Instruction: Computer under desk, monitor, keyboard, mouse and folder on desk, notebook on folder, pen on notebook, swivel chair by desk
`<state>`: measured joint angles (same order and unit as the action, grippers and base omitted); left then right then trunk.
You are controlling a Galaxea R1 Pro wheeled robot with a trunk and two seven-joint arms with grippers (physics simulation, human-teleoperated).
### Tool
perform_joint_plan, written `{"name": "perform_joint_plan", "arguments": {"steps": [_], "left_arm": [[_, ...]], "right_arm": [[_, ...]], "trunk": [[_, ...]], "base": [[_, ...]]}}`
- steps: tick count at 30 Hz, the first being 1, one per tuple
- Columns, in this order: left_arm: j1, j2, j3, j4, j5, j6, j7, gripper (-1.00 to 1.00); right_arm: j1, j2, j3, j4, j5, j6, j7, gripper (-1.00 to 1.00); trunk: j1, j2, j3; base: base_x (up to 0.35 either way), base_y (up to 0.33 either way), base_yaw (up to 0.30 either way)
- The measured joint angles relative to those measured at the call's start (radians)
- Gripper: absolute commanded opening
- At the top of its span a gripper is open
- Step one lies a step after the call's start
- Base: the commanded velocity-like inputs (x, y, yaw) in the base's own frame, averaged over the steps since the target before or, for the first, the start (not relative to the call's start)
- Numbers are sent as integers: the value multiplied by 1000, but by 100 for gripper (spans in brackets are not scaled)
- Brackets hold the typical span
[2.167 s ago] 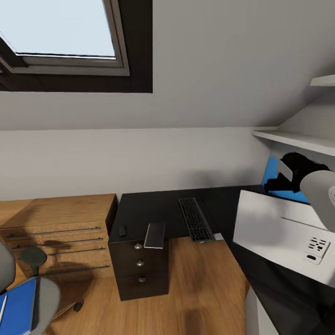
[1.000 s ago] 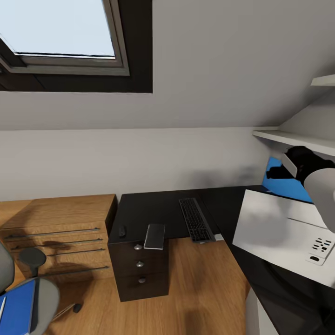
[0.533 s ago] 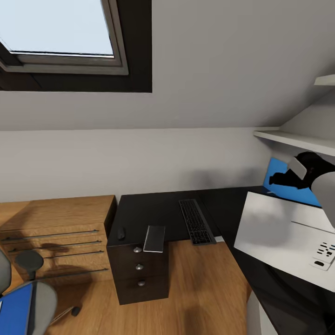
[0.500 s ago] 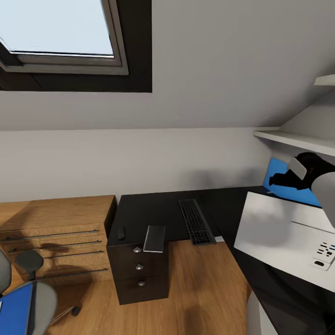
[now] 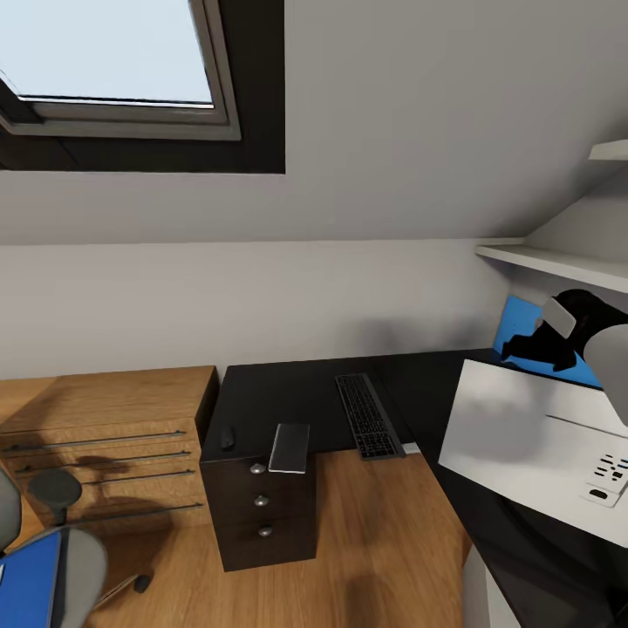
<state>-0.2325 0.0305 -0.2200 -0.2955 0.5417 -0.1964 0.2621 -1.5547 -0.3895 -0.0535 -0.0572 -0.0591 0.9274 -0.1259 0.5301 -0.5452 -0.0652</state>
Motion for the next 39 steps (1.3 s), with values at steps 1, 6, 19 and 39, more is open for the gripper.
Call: {"name": "perform_joint_plan", "arguments": {"steps": [1, 6, 19, 39], "left_arm": [[0, 0, 0, 0, 0, 0, 0, 100], [0, 0, 0, 0, 0, 0, 0, 100], [0, -1, 0, 0, 0, 0, 0, 100], [0, -1, 0, 0, 0, 0, -1, 100]], "right_arm": [[0, 0, 0, 0, 0, 1, 0, 100], [0, -1, -1, 9, 0, 4, 0, 100], [0, 0, -4, 21, -1, 4, 0, 100], [0, 6, 6, 13, -1, -3, 5, 100]], "trunk": [[0, 0, 0], [0, 0, 0], [0, 0, 0], [0, 0, 0]], "base": [[0, 0, 0], [-54, 0, 0], [-148, 13, 0], [-113, 69, 0]]}}
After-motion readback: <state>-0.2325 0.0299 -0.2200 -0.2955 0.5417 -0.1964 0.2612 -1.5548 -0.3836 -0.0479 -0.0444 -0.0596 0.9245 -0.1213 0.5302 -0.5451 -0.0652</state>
